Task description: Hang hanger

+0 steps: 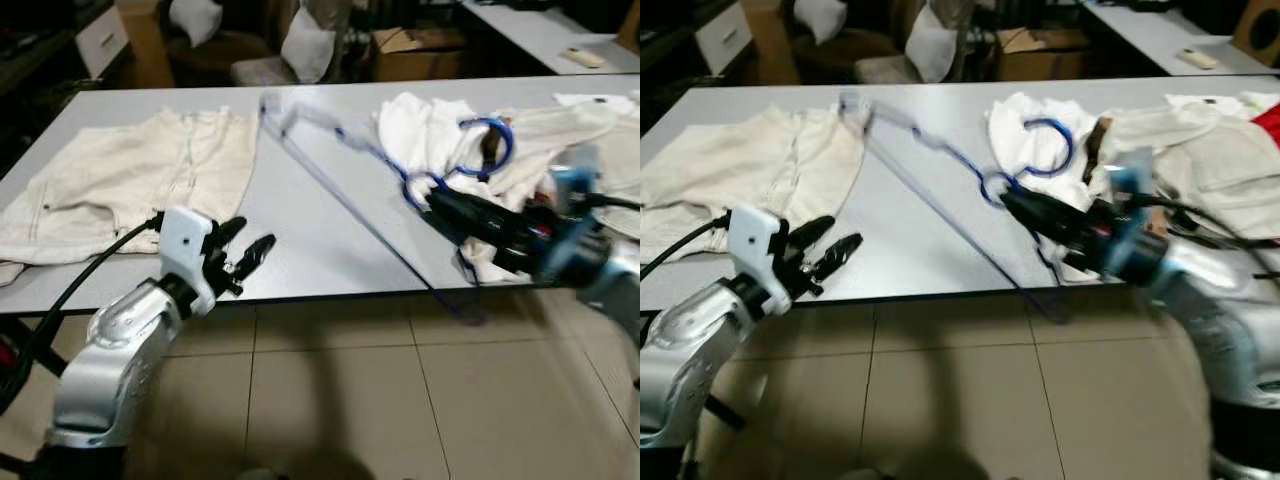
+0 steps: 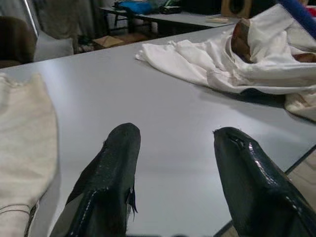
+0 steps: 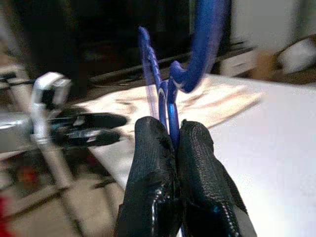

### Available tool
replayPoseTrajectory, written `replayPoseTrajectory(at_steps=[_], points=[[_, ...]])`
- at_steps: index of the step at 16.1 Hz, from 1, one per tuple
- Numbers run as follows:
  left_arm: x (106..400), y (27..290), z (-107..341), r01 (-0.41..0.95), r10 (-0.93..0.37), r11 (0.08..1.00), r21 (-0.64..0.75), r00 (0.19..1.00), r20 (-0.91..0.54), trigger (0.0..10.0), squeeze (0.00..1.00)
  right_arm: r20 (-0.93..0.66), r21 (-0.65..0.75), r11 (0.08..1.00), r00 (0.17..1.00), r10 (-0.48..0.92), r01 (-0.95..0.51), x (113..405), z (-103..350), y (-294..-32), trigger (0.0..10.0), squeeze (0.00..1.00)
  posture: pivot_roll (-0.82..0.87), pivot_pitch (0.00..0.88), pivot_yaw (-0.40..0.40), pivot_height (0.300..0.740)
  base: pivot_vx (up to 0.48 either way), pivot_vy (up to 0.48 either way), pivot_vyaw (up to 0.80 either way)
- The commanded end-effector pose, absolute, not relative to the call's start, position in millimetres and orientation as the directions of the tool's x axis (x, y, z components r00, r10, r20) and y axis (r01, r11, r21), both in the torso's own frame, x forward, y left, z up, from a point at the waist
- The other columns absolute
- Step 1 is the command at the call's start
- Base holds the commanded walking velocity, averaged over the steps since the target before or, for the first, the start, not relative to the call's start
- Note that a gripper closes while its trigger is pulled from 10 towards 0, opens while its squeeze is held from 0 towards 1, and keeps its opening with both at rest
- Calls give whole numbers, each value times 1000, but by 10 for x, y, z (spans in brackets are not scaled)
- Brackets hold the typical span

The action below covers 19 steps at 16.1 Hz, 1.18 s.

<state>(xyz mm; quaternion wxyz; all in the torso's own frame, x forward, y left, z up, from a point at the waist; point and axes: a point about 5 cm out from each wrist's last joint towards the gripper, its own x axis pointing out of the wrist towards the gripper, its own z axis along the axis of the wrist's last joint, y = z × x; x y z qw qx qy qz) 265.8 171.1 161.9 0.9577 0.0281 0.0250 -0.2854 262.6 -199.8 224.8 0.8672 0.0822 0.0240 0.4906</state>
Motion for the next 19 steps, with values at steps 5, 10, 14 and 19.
replayPoseTrajectory(at_steps=[5,10,14,19], points=[[2617,1569,2054,686,-658,712,-148,726,200,10000,0,192,288,285,347,918,-914,2571,2463,-2124,10000,0,-30,0,23,740,0,0,0],[2717,1235,1968,721,-672,630,-289,692,262,10000,0,219,333,188,269,938,-924,2487,2423,-2030,10000,0,-52,0,36,740,0,0,0],[2850,1334,1757,597,-589,763,-245,800,113,10000,0,290,356,128,240,927,-926,2431,2494,-2064,10000,0,-57,0,35,740,0,0,0],[2799,1394,1759,608,-594,745,-275,792,139,10000,0,487,438,23,259,834,-899,2429,2510,-2144,10000,0,-48,0,25,740,0,0,0]])
